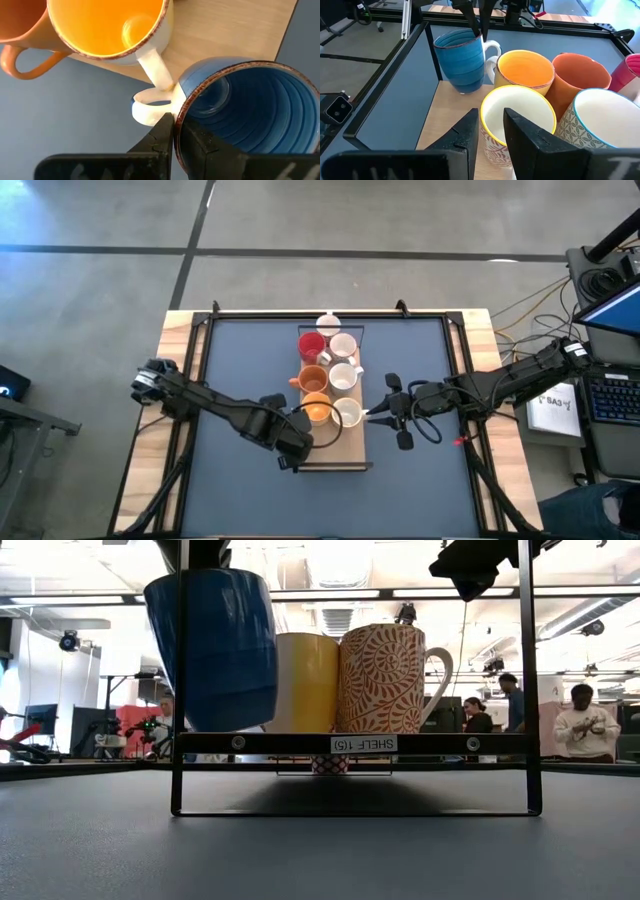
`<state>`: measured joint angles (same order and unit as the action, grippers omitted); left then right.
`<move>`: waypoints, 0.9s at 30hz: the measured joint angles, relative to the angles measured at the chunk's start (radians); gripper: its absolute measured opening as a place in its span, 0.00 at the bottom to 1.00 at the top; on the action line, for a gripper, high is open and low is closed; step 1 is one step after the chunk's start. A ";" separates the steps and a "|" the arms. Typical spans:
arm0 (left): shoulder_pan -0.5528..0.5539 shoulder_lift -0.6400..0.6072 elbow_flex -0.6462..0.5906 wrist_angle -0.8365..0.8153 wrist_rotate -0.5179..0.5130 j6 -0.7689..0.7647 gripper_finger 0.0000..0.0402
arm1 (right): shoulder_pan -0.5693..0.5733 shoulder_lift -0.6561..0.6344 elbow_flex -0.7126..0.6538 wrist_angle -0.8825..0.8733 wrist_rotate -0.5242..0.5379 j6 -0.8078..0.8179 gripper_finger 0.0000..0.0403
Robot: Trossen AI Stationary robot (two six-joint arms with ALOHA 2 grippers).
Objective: Place coffee mugs
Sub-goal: Put the blue mug on the shelf
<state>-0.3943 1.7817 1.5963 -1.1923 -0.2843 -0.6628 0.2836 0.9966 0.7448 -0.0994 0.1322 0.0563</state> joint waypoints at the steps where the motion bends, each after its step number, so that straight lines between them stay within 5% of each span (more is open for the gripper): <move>1: 0.001 0.000 0.000 0.001 0.002 0.000 0.03 | 0.000 0.000 0.000 0.000 0.000 0.000 0.20; 27: 0.029 0.000 0.000 0.086 0.006 0.071 0.18 | 0.000 0.000 0.000 0.000 0.000 -0.004 0.21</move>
<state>-0.3651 1.7813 1.5967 -1.1060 -0.2781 -0.5916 0.2836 0.9966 0.7448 -0.0994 0.1322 0.0520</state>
